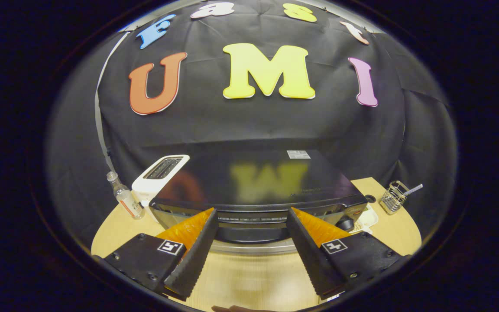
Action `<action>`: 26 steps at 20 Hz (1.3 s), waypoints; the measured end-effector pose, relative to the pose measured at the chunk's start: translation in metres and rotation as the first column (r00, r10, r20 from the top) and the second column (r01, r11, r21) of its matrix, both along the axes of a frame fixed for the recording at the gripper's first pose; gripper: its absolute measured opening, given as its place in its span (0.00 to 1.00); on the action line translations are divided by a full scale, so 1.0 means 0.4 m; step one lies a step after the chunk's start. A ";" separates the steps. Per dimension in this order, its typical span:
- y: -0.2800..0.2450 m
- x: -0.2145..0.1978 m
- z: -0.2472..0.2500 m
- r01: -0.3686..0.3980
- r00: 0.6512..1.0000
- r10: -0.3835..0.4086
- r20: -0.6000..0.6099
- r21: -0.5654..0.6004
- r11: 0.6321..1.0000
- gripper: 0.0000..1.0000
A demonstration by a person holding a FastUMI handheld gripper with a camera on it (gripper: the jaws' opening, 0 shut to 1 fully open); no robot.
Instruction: Open the toaster oven, put the food inside, and close the toaster oven door.
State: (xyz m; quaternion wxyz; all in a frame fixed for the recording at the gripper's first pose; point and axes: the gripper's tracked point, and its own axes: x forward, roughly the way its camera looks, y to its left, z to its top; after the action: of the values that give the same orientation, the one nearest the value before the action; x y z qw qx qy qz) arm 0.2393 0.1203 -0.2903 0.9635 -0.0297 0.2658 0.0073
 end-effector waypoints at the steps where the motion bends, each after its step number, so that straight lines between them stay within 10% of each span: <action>1: 0.000 -0.016 -0.001 0.000 1.000 0.000 -0.005 -0.002 1.000 1.00; 26: -0.034 -0.374 -0.295 0.025 0.989 -0.032 -0.147 -0.052 0.998 0.99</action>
State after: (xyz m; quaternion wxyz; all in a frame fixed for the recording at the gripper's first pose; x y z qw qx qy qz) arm 0.0896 0.1068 -0.4084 0.9401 -0.0495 0.3371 -0.0109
